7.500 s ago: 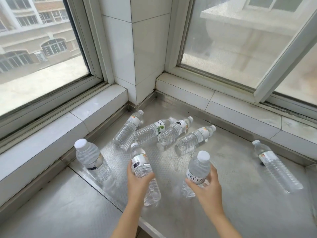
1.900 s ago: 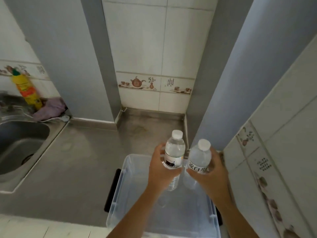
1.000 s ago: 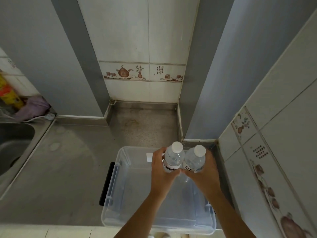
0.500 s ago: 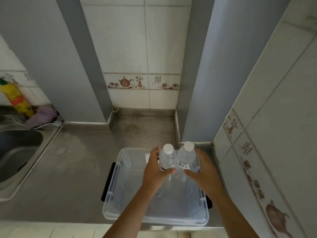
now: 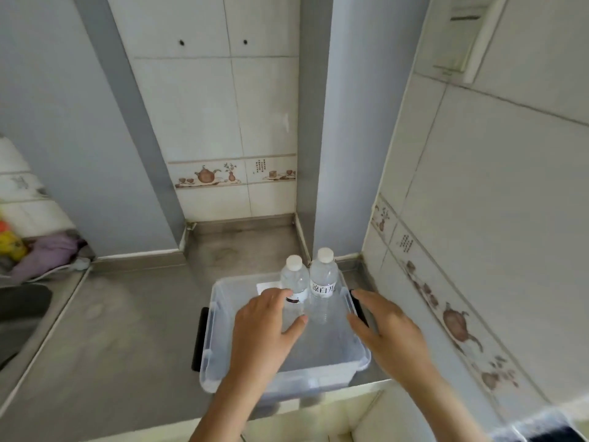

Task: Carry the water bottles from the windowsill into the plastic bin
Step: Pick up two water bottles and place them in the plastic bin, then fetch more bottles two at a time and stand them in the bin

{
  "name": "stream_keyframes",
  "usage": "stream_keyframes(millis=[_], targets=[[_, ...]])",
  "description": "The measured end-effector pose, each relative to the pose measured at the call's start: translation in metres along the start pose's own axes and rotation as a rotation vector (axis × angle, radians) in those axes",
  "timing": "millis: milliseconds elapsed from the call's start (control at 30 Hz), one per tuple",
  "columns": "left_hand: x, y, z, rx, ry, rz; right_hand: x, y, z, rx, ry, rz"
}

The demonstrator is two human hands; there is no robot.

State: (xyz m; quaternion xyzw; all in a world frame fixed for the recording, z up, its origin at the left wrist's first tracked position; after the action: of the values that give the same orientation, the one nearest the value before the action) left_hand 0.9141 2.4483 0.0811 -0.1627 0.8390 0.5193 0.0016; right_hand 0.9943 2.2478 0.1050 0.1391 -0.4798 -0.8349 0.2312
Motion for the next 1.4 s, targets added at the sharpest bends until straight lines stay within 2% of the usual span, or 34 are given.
stream_keyframes(millis=[133, 300, 500, 633, 767, 1100, 1400], targets=[[0.027, 0.019, -0.007, -0.231, -0.095, 0.041, 0.055, 0.000, 0.022, 0.054, -0.073, -0.041], [0.071, 0.028, -0.015, -0.285, -0.282, 0.046, 0.137, -0.004, 0.047, 0.105, -0.232, -0.077], [0.114, 0.020, -0.062, -0.243, -0.475, 0.294, 0.239, 0.001, 0.048, 0.086, -0.496, -0.058], [0.134, 0.006, -0.118, -0.236, -0.633, 0.322, 0.297, 0.012, 0.034, 0.078, -0.644, -0.128], [0.168, -0.018, -0.190, -0.216, -0.780, 0.444, 0.357, 0.030, 0.010, 0.072, -0.775, -0.162], [0.304, -0.096, -0.383, -0.080, -1.130, 0.475, 0.549, 0.084, -0.065, 0.216, -1.103, -0.308], [0.395, -0.146, -0.499, -0.006, -1.351, 0.535, 0.684, 0.114, -0.119, 0.176, -1.315, -0.471]])
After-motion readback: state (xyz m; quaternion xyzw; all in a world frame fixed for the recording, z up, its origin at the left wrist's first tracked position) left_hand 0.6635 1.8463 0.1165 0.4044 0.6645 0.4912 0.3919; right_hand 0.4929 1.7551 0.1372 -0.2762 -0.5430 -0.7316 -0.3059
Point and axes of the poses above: each hand's wrist, its own x-axis away from the middle knuckle, its own y-axis out of the back of the hand, z = x × y, the point moved 1 cm from there along -x, towards the middle knuckle, and after that the axes turned 9 degrees about z, right-handed, at the moved point
